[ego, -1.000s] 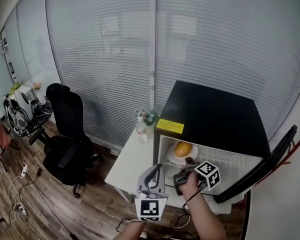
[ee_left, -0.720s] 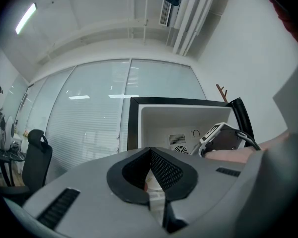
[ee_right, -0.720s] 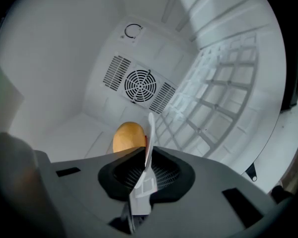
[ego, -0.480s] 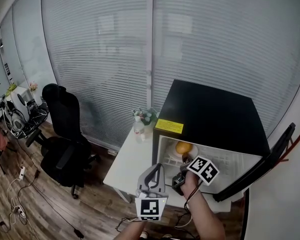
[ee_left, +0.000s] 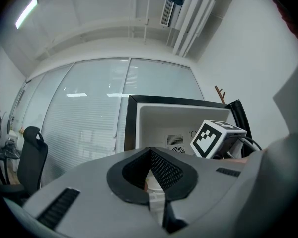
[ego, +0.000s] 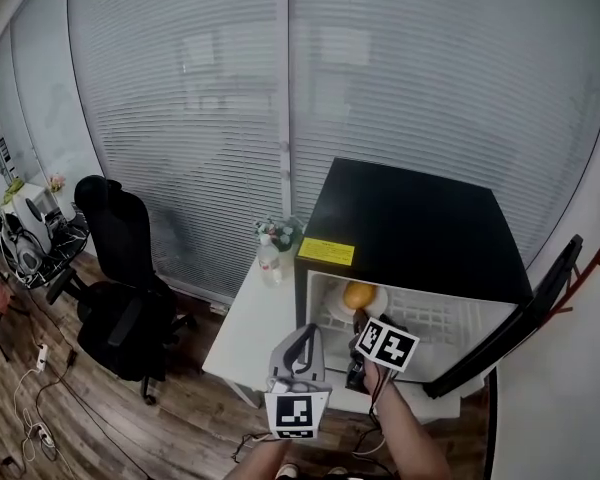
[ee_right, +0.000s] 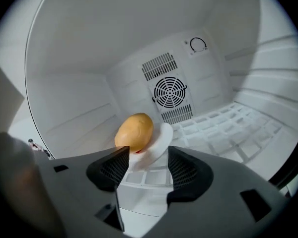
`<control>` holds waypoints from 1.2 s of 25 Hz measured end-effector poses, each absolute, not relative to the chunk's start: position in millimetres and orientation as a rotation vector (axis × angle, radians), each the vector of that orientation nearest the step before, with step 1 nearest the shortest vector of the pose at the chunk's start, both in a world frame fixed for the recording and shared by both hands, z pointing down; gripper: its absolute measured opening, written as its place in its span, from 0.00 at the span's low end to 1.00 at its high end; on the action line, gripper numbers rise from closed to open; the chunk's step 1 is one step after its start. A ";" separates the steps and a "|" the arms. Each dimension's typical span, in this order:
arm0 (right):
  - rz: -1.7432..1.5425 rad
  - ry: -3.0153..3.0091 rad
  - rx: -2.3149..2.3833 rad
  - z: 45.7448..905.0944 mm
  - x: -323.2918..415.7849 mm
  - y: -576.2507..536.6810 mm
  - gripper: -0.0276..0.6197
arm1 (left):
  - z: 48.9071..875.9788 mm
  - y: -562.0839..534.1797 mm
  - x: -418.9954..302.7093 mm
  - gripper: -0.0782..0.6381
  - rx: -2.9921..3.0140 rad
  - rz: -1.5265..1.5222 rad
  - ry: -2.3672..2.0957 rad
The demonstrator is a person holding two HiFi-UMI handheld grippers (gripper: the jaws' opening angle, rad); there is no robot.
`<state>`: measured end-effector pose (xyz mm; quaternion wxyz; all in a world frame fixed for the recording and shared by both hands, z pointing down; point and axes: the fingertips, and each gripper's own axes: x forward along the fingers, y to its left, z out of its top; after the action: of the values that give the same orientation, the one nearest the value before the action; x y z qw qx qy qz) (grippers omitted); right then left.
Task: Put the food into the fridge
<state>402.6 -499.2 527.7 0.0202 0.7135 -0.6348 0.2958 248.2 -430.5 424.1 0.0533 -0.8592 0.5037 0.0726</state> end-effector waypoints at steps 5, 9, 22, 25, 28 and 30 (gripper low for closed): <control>0.728 -1.938 2.191 524.0 408.5 -493.7 0.44 | 421.9 -430.9 248.4 0.14 -2.612 0.221 1.519; 0.484 -2.040 2.190 503.3 401.9 -482.8 0.44 | 421.4 -431.2 247.5 0.14 -2.622 0.232 1.522; -0.340 -2.294 2.278 400.0 390.9 -372.2 0.36 | 422.7 -414.6 260.6 0.15 -2.672 0.209 1.453; -0.367 -2.310 2.282 392.7 394.6 -355.1 0.29 | 420.4 -406.5 268.1 0.15 -2.694 0.243 1.432; -0.366 -2.303 2.300 392.3 400.1 -344.5 0.22 | 425.8 -401.3 272.6 0.14 -2.702 0.194 1.423; -0.366 -2.291 2.320 393.3 404.3 -339.7 0.13 | 427.7 -397.9 276.9 0.14 -2.702 0.186 1.407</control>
<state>404.3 -339.7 393.3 -0.0695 0.7054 -0.6966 -0.1114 276.9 -397.9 427.7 0.0447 -0.8845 0.4604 0.0608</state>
